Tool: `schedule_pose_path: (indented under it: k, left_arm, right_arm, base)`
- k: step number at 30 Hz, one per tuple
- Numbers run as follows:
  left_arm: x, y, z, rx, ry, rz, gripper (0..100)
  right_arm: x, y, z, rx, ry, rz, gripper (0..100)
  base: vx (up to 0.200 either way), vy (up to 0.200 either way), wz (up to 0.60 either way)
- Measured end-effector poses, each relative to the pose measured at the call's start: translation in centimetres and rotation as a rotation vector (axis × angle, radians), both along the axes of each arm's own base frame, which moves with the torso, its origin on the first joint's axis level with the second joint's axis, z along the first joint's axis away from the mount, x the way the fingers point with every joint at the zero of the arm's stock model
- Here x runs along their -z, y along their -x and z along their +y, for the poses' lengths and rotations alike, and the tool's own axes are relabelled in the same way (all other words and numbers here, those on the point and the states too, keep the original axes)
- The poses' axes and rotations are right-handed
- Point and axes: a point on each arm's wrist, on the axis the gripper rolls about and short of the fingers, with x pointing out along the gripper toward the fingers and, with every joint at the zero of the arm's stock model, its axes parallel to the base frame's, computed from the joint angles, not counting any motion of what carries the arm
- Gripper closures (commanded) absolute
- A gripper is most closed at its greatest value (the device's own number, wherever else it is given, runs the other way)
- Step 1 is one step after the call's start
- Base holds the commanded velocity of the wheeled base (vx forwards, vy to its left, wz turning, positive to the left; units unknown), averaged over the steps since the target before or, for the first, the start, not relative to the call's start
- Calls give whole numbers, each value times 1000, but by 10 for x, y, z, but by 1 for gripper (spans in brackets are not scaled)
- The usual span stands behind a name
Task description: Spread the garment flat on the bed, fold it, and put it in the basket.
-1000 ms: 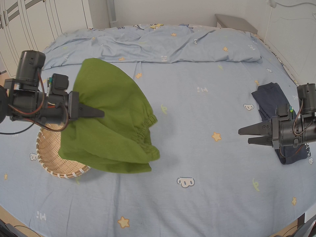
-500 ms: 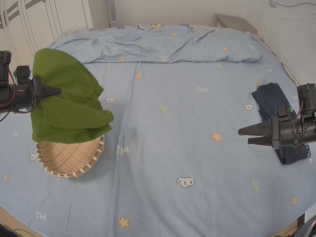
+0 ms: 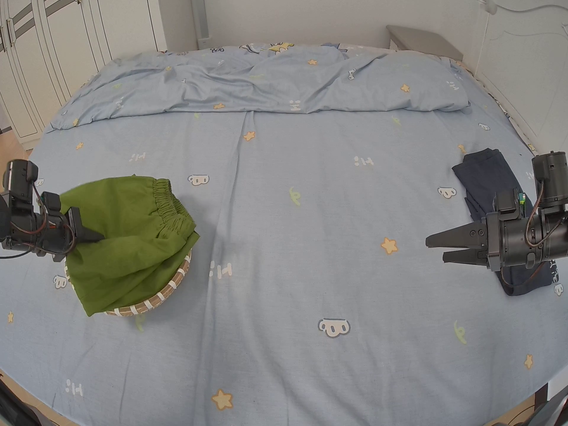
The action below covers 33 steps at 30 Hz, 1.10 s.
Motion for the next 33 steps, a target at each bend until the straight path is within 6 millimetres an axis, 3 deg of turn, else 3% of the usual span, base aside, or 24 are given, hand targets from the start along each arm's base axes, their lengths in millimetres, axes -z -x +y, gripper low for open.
schedule_pose_path:
  k: [7, 13, 14, 22, 27, 33]
  left_arm:
    - [46, -17, 12, -80, -17, 234, 100]
    - [58, -24, 11, -73, -7, 300, 100]
    - [58, -25, 10, -71, -5, 303, 0]
    - [50, -22, 1, -53, -14, 287, 0]
    - [27, -7, -5, -60, -37, 256, 0]
    - [-11, 26, -19, -127, -164, 241, 0]
  right_arm:
    - [1, 1, 2, -10, 1, 5, 0]
    - [1, 1, 3, -12, 1, 5, 0]
    - [1, 1, 3, -12, 1, 5, 0]
    - [1, 1, 3, -13, 2, 4, 0]
    - [1, 1, 3, -13, 2, 3, 0]
    - [-2, 4, 2, -11, 0, -10, 0]
  base:
    - [0, 0, 0]
    - [0, 0, 0]
    - [0, 0, 0]
    - [0, 0, 0]
    - [0, 0, 0]
    - [0, 0, 0]
